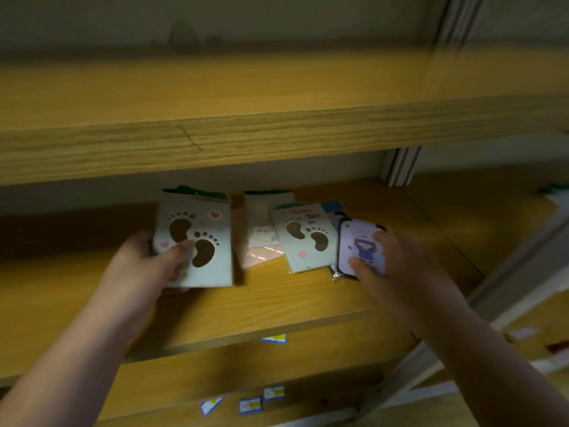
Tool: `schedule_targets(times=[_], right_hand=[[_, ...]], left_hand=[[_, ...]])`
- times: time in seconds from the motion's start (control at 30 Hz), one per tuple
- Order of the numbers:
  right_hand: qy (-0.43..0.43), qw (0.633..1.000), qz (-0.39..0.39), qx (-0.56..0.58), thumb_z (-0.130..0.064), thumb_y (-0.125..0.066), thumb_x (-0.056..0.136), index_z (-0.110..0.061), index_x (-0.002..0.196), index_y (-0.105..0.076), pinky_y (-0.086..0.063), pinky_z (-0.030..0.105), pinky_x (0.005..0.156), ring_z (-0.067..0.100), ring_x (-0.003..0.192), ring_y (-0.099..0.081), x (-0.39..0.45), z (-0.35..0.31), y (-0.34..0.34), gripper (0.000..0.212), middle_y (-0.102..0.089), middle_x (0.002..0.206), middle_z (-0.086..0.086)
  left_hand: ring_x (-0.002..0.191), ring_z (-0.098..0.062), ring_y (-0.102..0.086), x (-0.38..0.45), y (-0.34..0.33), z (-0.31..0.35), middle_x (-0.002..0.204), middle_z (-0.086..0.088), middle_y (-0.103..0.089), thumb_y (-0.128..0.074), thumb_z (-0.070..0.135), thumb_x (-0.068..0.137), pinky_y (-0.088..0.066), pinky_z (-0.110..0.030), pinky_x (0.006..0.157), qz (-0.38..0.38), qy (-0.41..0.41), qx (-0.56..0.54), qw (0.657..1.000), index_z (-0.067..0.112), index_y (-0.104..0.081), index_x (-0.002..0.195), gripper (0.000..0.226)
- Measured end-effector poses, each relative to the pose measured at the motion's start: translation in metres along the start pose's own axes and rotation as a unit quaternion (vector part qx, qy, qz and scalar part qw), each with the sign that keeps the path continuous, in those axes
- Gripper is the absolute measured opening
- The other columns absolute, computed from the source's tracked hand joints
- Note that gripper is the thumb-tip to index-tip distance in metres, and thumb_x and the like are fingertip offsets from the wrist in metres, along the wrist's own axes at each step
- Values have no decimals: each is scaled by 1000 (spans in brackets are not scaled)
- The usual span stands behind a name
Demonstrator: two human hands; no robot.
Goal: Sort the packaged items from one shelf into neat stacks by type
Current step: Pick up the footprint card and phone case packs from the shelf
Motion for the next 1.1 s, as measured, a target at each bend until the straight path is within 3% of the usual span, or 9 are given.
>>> schedule_targets(times=[0.2, 0.4, 0.57, 0.67, 0.73, 0.8, 0.87, 1.0, 1.1], right_hand=[[-48, 990, -28, -126, -94, -4, 64, -14, 142, -38, -41, 30, 77, 27, 110, -53, 3, 8, -7, 117, -54, 127, 15], [-125, 990, -53, 43, -79, -67, 65, -7, 148, -28, -50, 40, 96, 32, 125, -52, 19, 15, -15, 116, -48, 143, 16], [-145, 963, -90, 210, -61, -84, 59, -12, 134, -49, -55, 46, 92, 27, 110, -62, 22, 20, -20, 96, -63, 123, 9], [-187, 942, -33, 275, -47, -89, 61, -13, 133, -50, -54, 46, 93, 26, 110, -62, 20, 34, -13, 88, -63, 122, 6], [-206, 927, -7, 314, -41, -86, 71, -15, 125, -57, -57, 40, 80, 21, 100, -66, 16, 42, -8, 67, -68, 111, 2], [-214, 902, -11, 375, -41, -77, 81, -21, 108, -67, -53, 28, 61, 15, 81, -69, 10, 47, -6, 35, -73, 95, -2], [-226, 855, -30, 466, -40, -72, 87, -22, 98, -74, -56, 27, 60, 18, 78, -74, -1, 50, -7, 21, -79, 90, 2], [-196, 723, -66, 659, -25, -64, 95, -8, 117, -69, -61, 36, 70, 30, 95, -74, -24, 45, -8, 29, -77, 106, 13], [-188, 683, -54, 704, -24, -64, 92, -10, 122, -66, -62, 41, 73, 31, 97, -74, -40, 56, 3, 34, -76, 109, 14]], left_hand=[[74, -23, -72, -44, -64, 5, 91, -11, -77, -73, 19, 87, -56, -33, 58, -94, 14, -74, 993, 14, -64, 103, 19], [68, -7, -74, -51, -87, 11, 84, 6, -78, -72, 21, 87, -52, -15, 50, -108, 1, -97, 989, 19, -64, 103, 19], [78, -15, -76, -48, -97, 14, 90, 1, -79, -74, 34, 72, -56, -21, 55, -134, 22, -130, 982, 20, -63, 107, 39], [78, -17, -77, -46, -104, 13, 91, -1, -79, -73, 35, 68, -56, -21, 54, -139, 24, -140, 980, 20, -64, 105, 40], [75, -17, -76, -48, -108, 12, 90, -2, -79, -73, 33, 69, -55, -21, 52, -142, 25, -153, 978, 19, -64, 104, 39], [77, -20, -77, -52, -112, 12, 91, -4, -79, -73, 31, 70, -55, -22, 51, -146, 32, -168, 974, 18, -62, 106, 40], [77, -20, -77, -57, -114, 14, 91, -4, -79, -74, 31, 69, -56, -23, 51, -146, 33, -168, 974, 18, -62, 106, 41], [67, -13, -75, -73, -119, 19, 82, 0, -78, -74, 32, 68, -53, -22, 48, -136, 20, -161, 977, 17, -62, 104, 41], [73, -16, -76, -90, -128, 22, 87, 0, -79, -75, 27, 77, -54, -24, 49, -127, 14, -169, 977, 19, -61, 105, 32]])
Point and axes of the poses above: each hand's wrist, its own x-axis towards the middle knuckle, its own y-axis out of the back of the hand, z = x × y, the point moved 10 cm from there along x, towards the middle knuckle
